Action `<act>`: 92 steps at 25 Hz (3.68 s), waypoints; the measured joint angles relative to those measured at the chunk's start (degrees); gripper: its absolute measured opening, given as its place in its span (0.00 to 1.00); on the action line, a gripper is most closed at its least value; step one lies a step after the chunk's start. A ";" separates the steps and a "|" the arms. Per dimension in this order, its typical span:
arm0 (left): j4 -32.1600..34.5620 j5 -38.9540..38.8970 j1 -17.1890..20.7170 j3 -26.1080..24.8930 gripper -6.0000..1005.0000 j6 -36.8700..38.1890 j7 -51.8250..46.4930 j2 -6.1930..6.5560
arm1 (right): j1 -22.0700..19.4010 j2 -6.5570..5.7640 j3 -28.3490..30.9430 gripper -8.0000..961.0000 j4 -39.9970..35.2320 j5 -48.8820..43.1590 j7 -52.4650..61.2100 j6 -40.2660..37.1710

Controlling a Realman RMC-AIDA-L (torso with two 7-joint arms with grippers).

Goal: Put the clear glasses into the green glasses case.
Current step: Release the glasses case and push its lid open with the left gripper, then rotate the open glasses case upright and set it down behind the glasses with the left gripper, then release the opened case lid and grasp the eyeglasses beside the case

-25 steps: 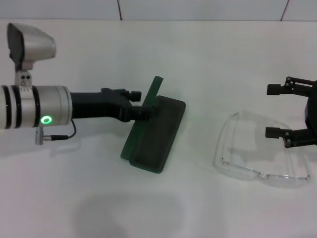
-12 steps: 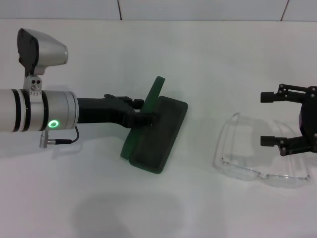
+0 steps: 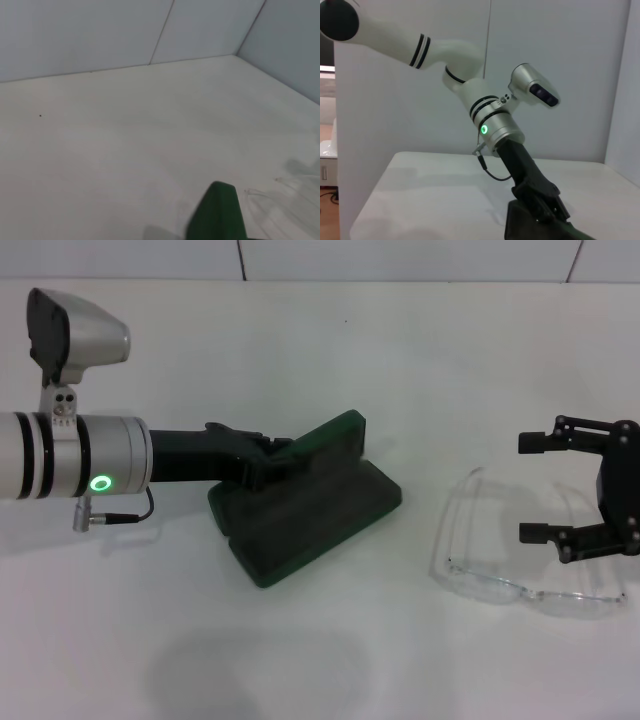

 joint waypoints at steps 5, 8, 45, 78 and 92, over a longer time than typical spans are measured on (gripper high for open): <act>0.34 0.23 -0.17 0.05 0.33 0.01 0.38 0.32 | -0.17 0.47 0.00 0.91 -0.95 -0.80 -0.12 -0.02; 1.46 0.44 -0.19 0.25 0.28 0.00 0.72 0.38 | -0.38 0.59 0.00 0.91 -1.22 -0.96 -0.13 -0.03; -3.82 8.77 -14.63 -0.60 0.23 1.54 35.38 -0.62 | -1.40 5.21 -0.79 0.91 -4.17 -10.80 -3.74 -1.59; 1.19 -6.39 -8.65 -0.95 0.40 2.02 41.43 -0.67 | -1.43 5.25 -0.35 0.91 -4.22 -10.65 -3.82 -1.47; -16.71 -54.63 8.67 1.12 0.60 16.21 68.18 -1.16 | 5.90 4.13 -0.37 0.90 -7.89 -10.52 4.04 -1.11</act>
